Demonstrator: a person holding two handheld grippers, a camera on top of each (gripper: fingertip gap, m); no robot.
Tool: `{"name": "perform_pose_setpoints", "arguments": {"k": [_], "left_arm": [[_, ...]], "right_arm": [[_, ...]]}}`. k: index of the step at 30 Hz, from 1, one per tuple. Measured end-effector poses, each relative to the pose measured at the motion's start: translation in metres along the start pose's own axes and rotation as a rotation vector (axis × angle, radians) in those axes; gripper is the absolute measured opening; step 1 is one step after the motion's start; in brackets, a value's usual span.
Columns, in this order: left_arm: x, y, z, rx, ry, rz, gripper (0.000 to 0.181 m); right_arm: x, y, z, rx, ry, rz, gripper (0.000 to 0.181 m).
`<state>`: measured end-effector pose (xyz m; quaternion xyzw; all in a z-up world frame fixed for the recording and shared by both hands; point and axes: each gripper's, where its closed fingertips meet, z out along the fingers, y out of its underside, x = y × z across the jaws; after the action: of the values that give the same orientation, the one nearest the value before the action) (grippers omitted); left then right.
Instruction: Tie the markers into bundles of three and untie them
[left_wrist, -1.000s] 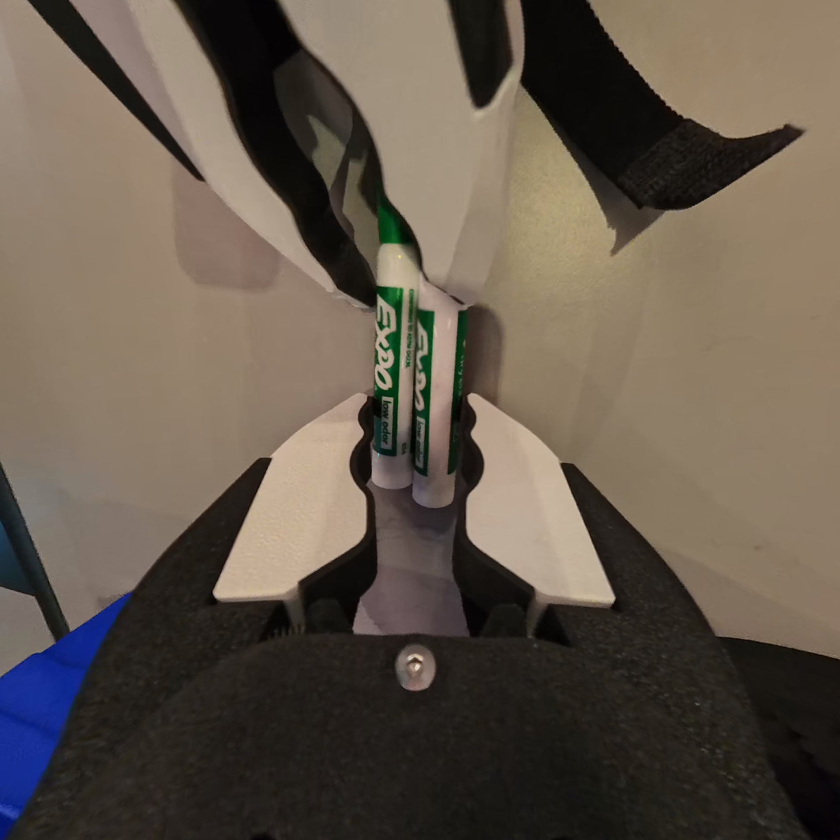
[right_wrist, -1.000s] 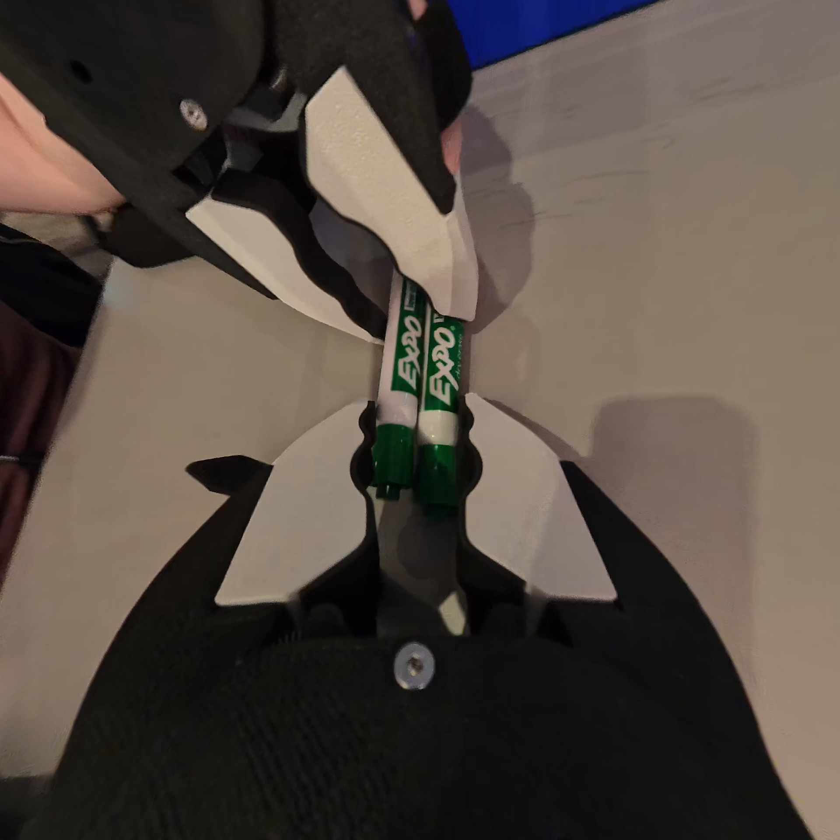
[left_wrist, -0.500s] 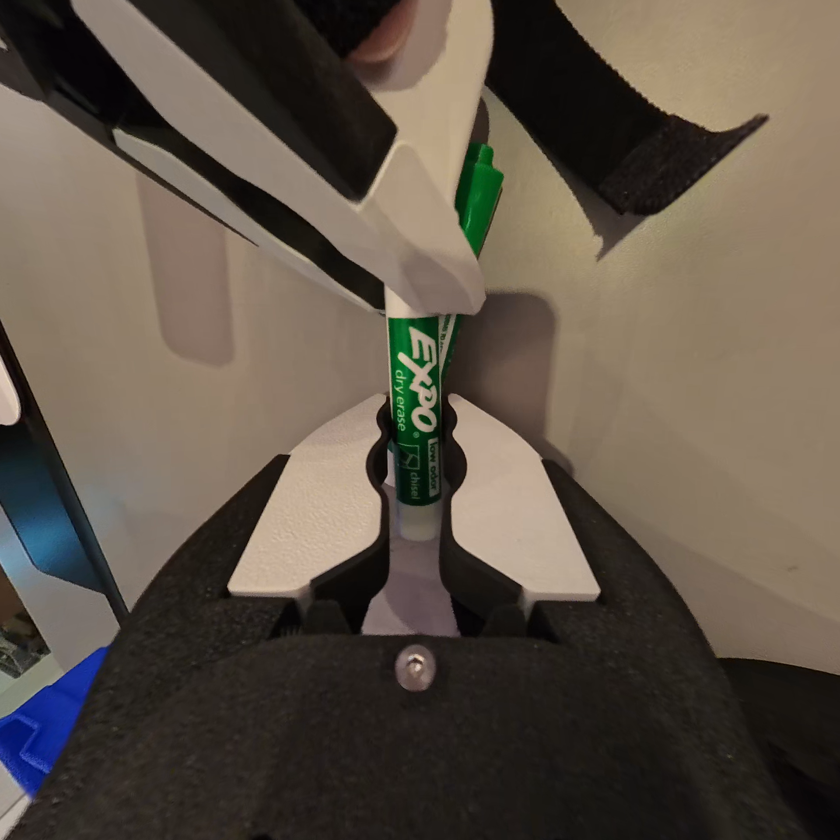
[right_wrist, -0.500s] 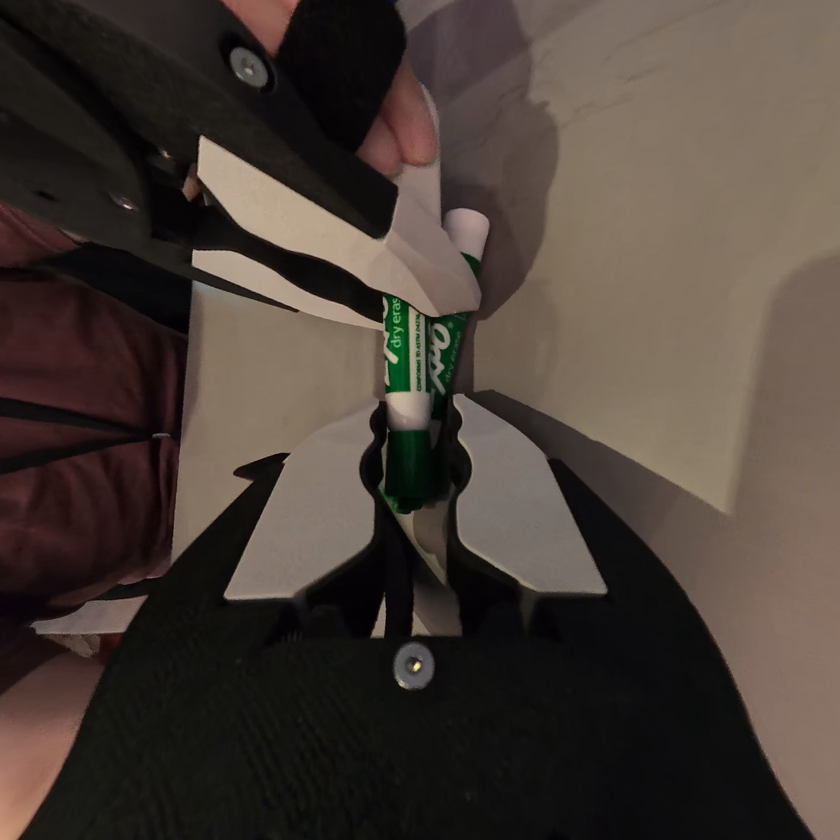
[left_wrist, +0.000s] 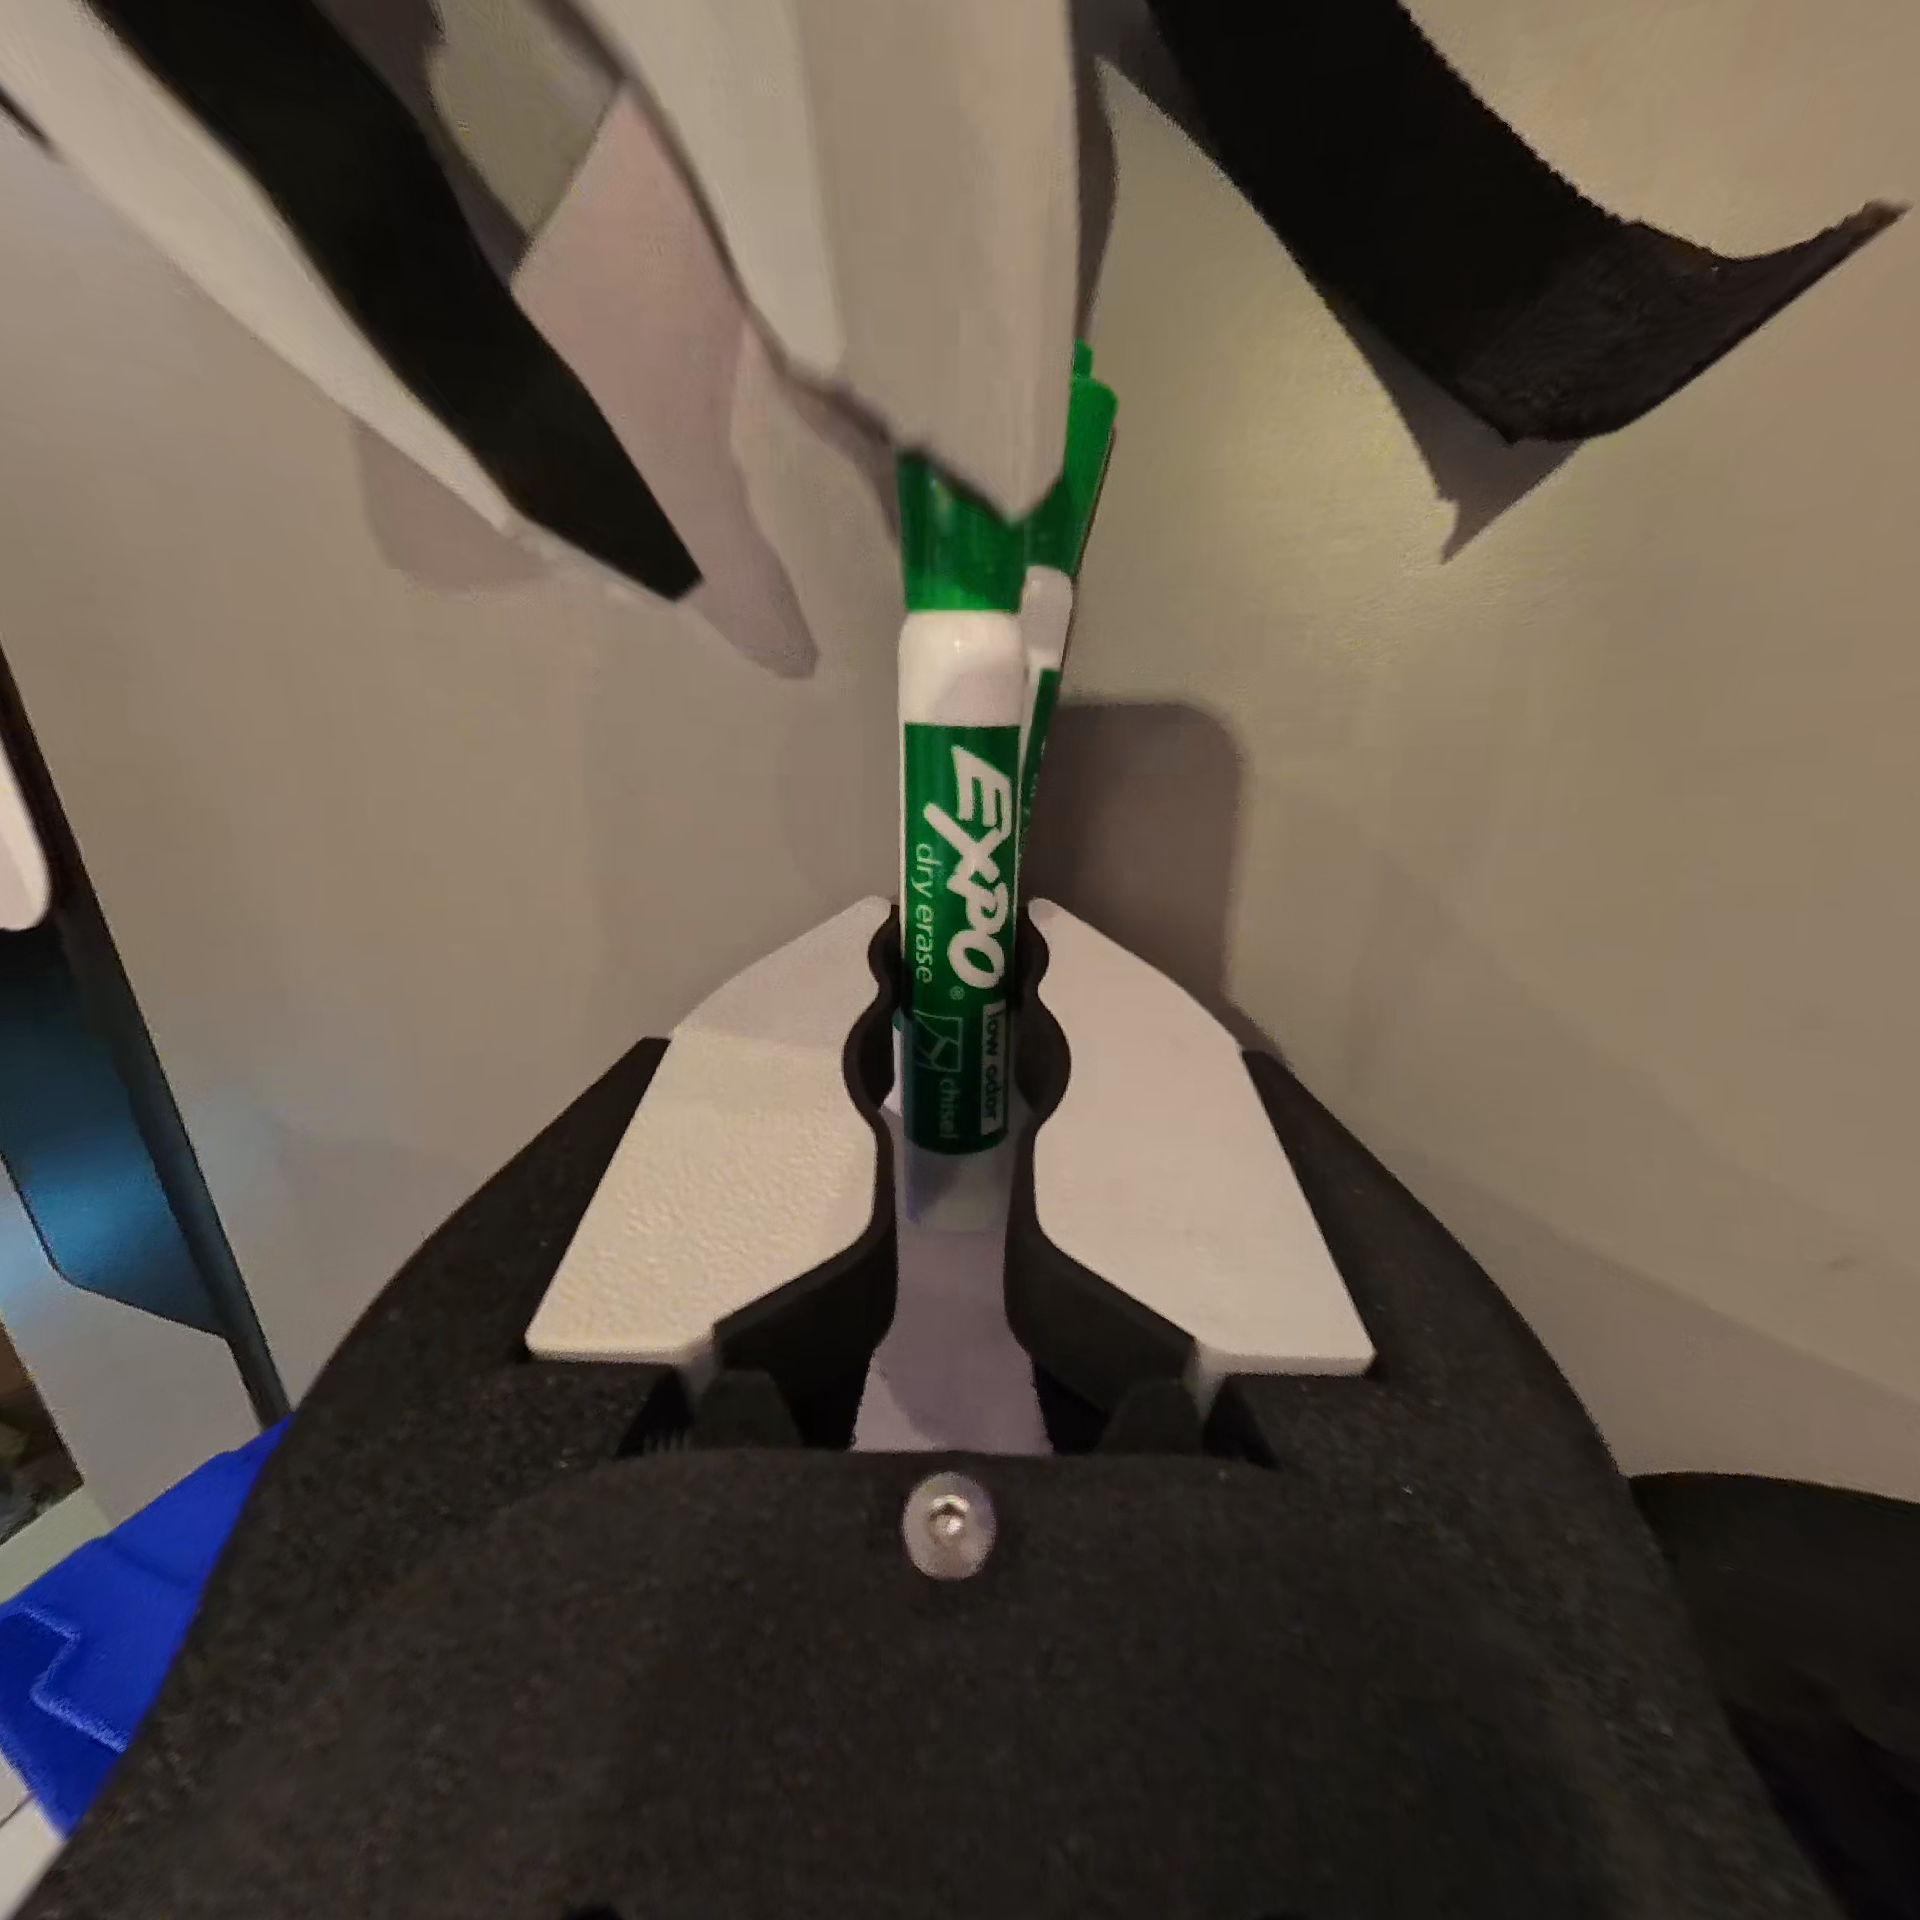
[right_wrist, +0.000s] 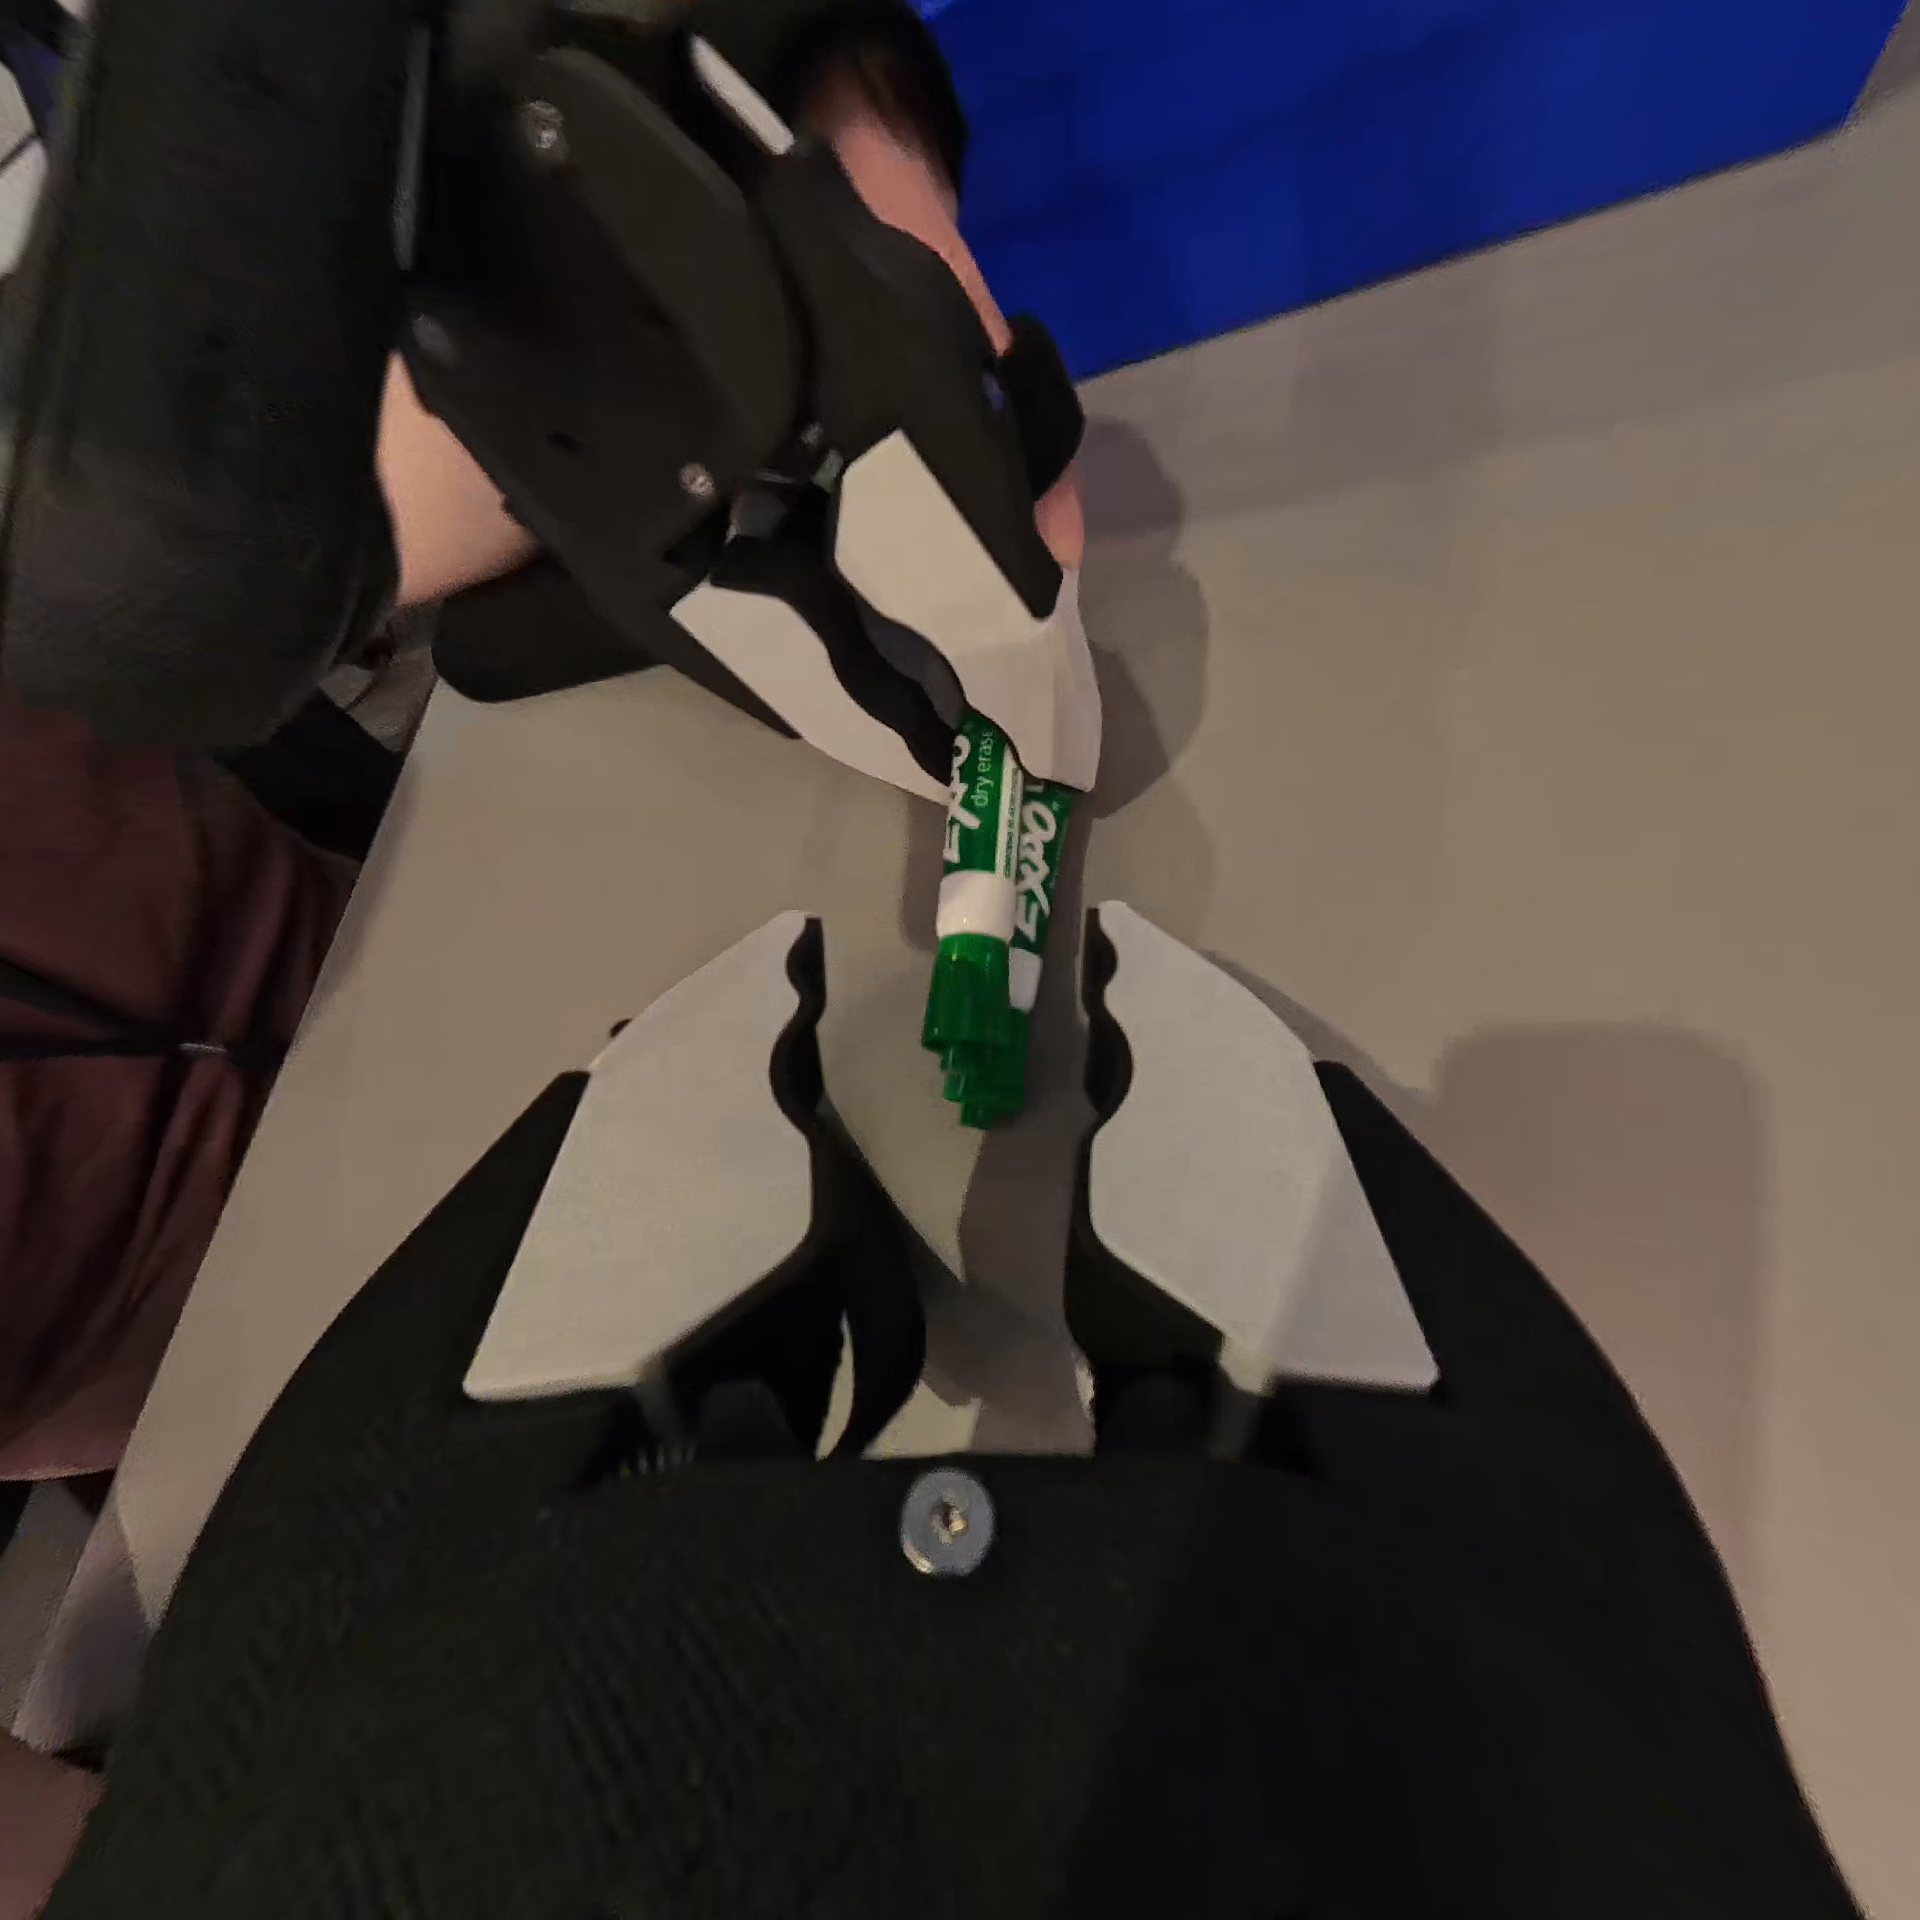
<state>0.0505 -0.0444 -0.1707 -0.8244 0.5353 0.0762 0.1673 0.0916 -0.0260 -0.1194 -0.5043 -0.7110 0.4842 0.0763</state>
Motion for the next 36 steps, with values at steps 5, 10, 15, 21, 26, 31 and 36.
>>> {"name": "perform_pose_setpoints", "arguments": {"k": [5,10,15,21,26,31,36], "left_arm": [[-0.007,-0.003,-0.015,0.083,0.009,-0.069,0.019],[-0.009,0.002,-0.018,0.047,-0.012,-0.072,0.019],[-0.01,0.003,-0.025,0.057,-0.011,-0.088,0.019],[-0.01,0.001,-0.032,0.061,-0.02,-0.091,0.019],[-0.007,0.006,-0.031,0.002,-0.025,-0.078,0.019],[-0.004,0.008,-0.03,-0.031,-0.017,-0.068,0.019],[-0.003,0.009,-0.031,-0.038,-0.013,-0.068,0.019]], "right_arm": [[0.004,0.005,-0.003,-0.015,0.101,-0.145,0.057],[0.006,0.009,0.021,-0.133,0.191,-0.265,0.052],[0.012,0.01,0.03,-0.167,0.257,-0.334,0.041],[0.011,0.011,0.035,-0.156,0.222,-0.303,0.022],[0.011,0.014,0.041,-0.187,0.228,-0.301,0.023],[0.011,0.011,0.044,-0.18,0.232,-0.302,0.03],[0.009,0.009,0.045,-0.175,0.235,-0.315,0.021]]}}
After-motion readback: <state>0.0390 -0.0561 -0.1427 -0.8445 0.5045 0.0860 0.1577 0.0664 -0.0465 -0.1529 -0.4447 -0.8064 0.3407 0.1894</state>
